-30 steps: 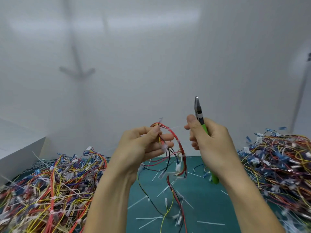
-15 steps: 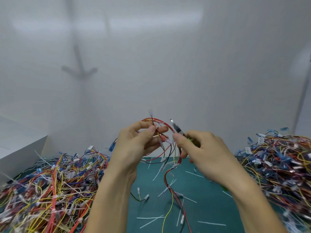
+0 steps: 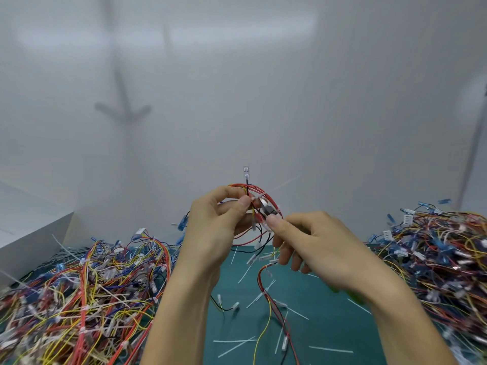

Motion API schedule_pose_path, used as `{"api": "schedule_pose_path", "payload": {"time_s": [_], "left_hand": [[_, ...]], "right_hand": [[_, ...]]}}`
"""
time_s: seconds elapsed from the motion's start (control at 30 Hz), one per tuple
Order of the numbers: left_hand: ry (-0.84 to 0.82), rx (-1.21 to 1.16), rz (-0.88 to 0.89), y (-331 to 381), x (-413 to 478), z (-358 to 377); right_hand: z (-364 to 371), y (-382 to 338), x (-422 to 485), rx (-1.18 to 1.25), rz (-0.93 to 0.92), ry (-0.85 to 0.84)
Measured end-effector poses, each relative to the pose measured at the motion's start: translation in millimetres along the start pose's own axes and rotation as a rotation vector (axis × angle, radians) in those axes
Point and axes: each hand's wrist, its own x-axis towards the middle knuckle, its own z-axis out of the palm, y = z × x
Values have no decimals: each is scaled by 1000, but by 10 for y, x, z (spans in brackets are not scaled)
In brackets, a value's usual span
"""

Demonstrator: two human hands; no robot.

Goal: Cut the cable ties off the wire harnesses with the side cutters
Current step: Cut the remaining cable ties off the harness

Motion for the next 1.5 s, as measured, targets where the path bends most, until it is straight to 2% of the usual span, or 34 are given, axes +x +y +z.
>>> {"api": "schedule_pose_path", "payload": {"time_s": [0.63, 1.3, 1.4, 1.5], "left_hand": [[-11, 67, 9, -9, -3, 45], [35, 247, 52, -31, 9, 74], [34, 263, 65, -21, 4, 73], [27, 238, 78, -17, 6, 68]], "right_hand": [[6, -28, -4, 11, -20, 27], [-25, -25, -6, -337, -67, 139], [-18, -15, -2, -311, -70, 132], [-13, 3, 3, -182, -73, 79]]}}
